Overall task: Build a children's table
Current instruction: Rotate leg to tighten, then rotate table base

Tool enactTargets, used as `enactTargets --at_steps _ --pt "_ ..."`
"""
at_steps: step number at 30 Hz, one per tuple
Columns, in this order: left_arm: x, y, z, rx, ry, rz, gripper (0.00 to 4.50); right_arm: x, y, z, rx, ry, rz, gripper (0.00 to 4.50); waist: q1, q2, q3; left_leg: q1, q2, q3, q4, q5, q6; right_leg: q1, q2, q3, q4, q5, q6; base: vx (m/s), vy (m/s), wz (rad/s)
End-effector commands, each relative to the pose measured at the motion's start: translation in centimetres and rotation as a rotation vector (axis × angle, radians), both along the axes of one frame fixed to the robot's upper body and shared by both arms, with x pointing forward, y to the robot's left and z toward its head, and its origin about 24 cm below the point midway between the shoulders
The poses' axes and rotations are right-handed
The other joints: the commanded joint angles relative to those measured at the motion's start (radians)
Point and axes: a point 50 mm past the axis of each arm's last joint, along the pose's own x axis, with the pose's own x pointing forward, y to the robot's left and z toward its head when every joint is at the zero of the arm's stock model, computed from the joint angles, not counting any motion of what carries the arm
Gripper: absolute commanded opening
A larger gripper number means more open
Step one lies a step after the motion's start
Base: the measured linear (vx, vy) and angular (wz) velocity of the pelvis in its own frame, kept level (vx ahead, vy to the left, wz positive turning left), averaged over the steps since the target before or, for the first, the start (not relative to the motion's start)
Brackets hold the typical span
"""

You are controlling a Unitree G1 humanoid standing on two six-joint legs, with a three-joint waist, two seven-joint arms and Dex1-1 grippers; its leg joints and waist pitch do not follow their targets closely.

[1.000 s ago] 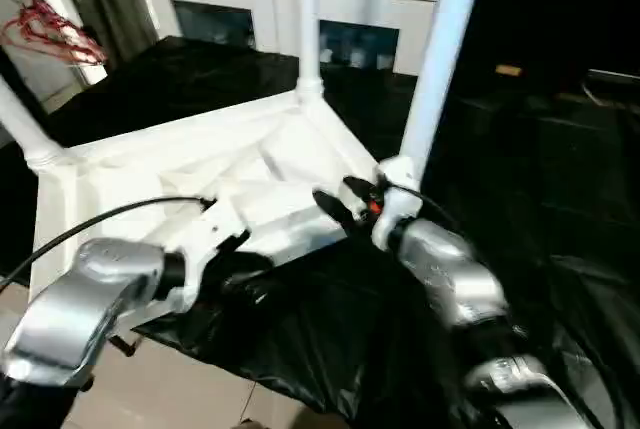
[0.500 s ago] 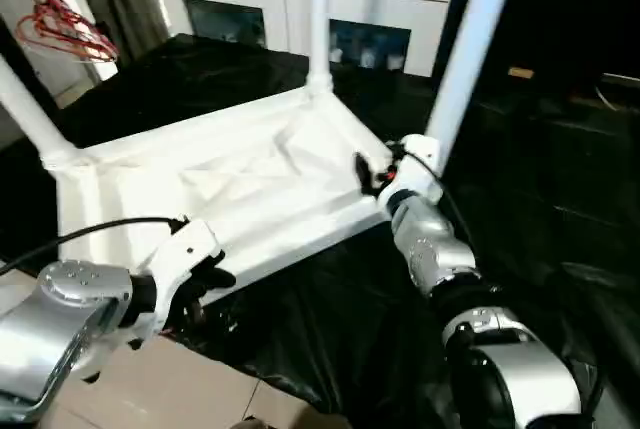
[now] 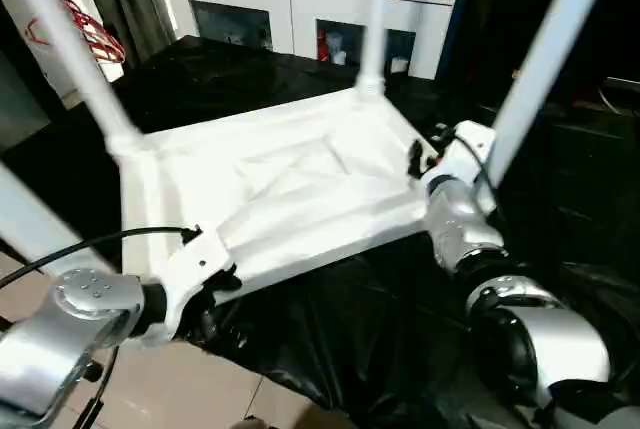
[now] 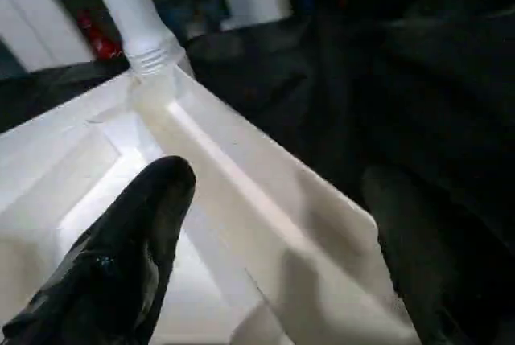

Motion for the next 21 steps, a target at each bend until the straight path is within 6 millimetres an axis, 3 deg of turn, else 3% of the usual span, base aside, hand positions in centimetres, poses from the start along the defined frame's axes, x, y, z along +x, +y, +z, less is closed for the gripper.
enactTargets --at_steps 1,2,3,4,5,6,7,8,9,10,12,13,14,15,16,17,18,19,21 --pt "1.2 1.3 0.3 0.085 -0.078 0.078 4.48 0.1 -2.6 0.8 -0.019 -0.036 -0.098 3.77 -0.010 0.009 -0.063 0.023 0.022 -0.010 -0.072 -0.328 -0.044 0.027 -0.047 0.039 -0.070 -0.275 -0.161 0.000 0.000 0.00" --pt "1.4 1.3 0.3 0.089 -0.086 0.079 4.48 0.1 -2.7 0.8 -0.021 -0.036 -0.103 3.77 -0.009 0.009 -0.063 0.023 0.022 -0.009 -0.071 -0.327 -0.043 0.028 -0.047 0.040 -0.070 -0.272 -0.162 0.000 0.000 0.00" --pt "1.9 1.0 0.4 0.090 -0.108 0.074 4.48 -0.1 -3.3 0.8 -0.032 -0.037 -0.125 3.77 -0.009 0.021 -0.063 0.022 0.022 -0.011 -0.072 -0.330 -0.046 0.028 -0.048 0.039 -0.067 -0.270 -0.164 0.000 0.000 0.00" --pt "2.2 0.9 0.4 0.090 -0.120 0.070 4.48 -0.1 -3.7 0.8 -0.040 -0.037 -0.140 3.77 -0.010 0.014 -0.064 0.022 0.021 -0.011 -0.070 -0.328 -0.049 0.029 -0.046 0.038 -0.068 -0.260 -0.164 0.000 0.000 0.00" --pt "2.2 0.9 0.4 0.090 -0.120 0.070 4.48 -0.1 -3.7 0.8 -0.040 -0.037 -0.140 3.77 -0.010 0.014 -0.064 0.022 0.021 -0.011 -0.070 -0.328 -0.049 0.029 -0.046 0.038 -0.068 -0.260 -0.164 0.000 0.000 0.00" --pt "2.7 0.5 0.4 0.092 -0.136 0.058 4.48 -0.3 -4.3 0.7 -0.047 -0.033 -0.168 3.77 -0.010 0.020 -0.067 0.012 0.021 -0.014 -0.070 -0.295 -0.046 0.038 -0.049 0.037 -0.060 -0.220 -0.173 0.000 0.000 0.00" --pt "3.3 0.0 0.3 0.088 -0.155 0.046 4.48 -0.5 -4.9 0.6 -0.056 -0.032 -0.194 3.77 -0.011 0.020 -0.068 0.014 0.020 -0.012 -0.066 -0.283 -0.041 0.035 -0.046 0.036 -0.061 -0.197 -0.178 0.000 0.000 0.00" --pt "3.8 -0.4 0.1 0.086 -0.170 0.035 4.48 -0.6 -5.3 0.5 -0.066 -0.034 -0.213 3.77 -0.010 0.031 -0.069 0.018 0.018 -0.011 -0.064 -0.283 -0.042 0.032 -0.044 0.036 -0.062 -0.191 -0.178 0.000 0.000 0.00" --pt "4.3 -0.8 -0.1 0.085 -0.182 0.028 4.48 -0.8 -5.6 0.5 -0.077 -0.036 -0.227 3.77 -0.011 0.023 -0.072 0.016 0.018 -0.010 -0.061 -0.275 -0.041 0.035 -0.044 0.037 -0.058 -0.153 -0.191 0.000 0.000 0.00" --pt "4.6 -1.0 -0.2 0.084 -0.190 0.025 4.48 -0.9 -5.7 0.5 -0.085 -0.039 -0.234 3.77 -0.009 0.022 -0.074 0.008 0.017 -0.012 -0.061 -0.244 -0.035 0.043 -0.046 0.035 -0.052 -0.117 -0.198 0.000 0.000 0.00" --pt "4.6 -1.0 -0.2 0.084 -0.190 0.025 4.48 -0.9 -5.7 0.5 -0.085 -0.039 -0.234 3.77 -0.012 0.021 -0.077 0.005 0.017 -0.012 -0.058 -0.221 -0.029 0.047 -0.048 0.035 -0.049 -0.090 -0.204 0.000 0.000 0.00" --pt "5.3 -1.4 -0.5 0.086 -0.210 0.018 4.48 -1.1 -6.2 0.4 -0.099 -0.043 -0.249 3.77 -0.016 0.027 -0.074 0.006 0.015 -0.010 -0.057 -0.218 -0.020 0.043 -0.044 0.032 -0.056 -0.085 -0.206 0.000 0.000 0.00" --pt "5.3 -1.4 -0.5 0.086 -0.210 0.018 4.48 -1.1 -6.2 0.4 -0.099 -0.043 -0.249 3.77 -0.015 0.023 -0.079 0.006 0.015 -0.011 -0.054 -0.216 -0.017 0.049 -0.047 0.033 -0.050 -0.082 -0.212 0.000 0.000 0.00" --pt "6.1 -2.1 -1.0 0.092 -0.240 -0.005 4.48 -1.5 -7.1 0.2 -0.111 -0.041 -0.289 3.77 -0.014 0.027 -0.080 0.002 0.014 -0.012 -0.054 -0.200 -0.010 0.051 -0.048 0.033 -0.050 -0.076 -0.212 0.000 0.000 0.00" --pt "6.5 -2.5 -1.3 0.093 -0.256 -0.021 4.48 -1.7 -7.8 0.1 -0.118 -0.037 -0.319 3.77 -0.009 0.030 -0.077 0.010 0.015 -0.008 -0.051 -0.200 0.000 0.040 -0.044 0.033 -0.058 -0.079 -0.210 0.000 0.000 0.00" --pt "6.6 -2.7 -1.5 0.090 -0.261 -0.028 4.48 -1.9 -8.1 0.0 -0.121 -0.035 -0.334 3.77 -0.009 0.030 -0.079 0.009 0.017 -0.008 -0.051 -0.201 -0.001 0.042 -0.046 0.034 -0.054 -0.075 -0.214 0.000 0.000 0.00" --pt "6.9 -3.3 -1.8 0.081 -0.281 -0.039 4.48 -2.3 -9.0 -0.1 -0.127 -0.025 -0.381 3.77 -0.006 0.039 -0.081 0.007 0.018 -0.011 -0.051 -0.199 -0.004 0.046 -0.049 0.032 -0.051 -0.080 -0.213 0.000 0.000 0.00" --pt "7.0 -3.4 -1.8 0.077 -0.291 -0.041 4.48 -2.4 -9.3 -0.2 -0.130 -0.020 -0.399 3.77 -0.006 0.033 -0.079 0.008 0.019 -0.010 -0.052 -0.212 -0.005 0.044 -0.048 0.031 -0.056 -0.095 -0.208 0.000 0.000 0.00" --pt "7.2 -3.6 -1.9 0.071 -0.306 -0.048 4.48 -2.6 -9.6 -0.2 -0.133 -0.015 -0.422 3.77 -0.006 0.032 -0.079 0.006 0.019 -0.011 -0.054 -0.225 -0.007 0.046 -0.049 0.031 -0.055 -0.113 -0.205 0.000 0.000 0.00"
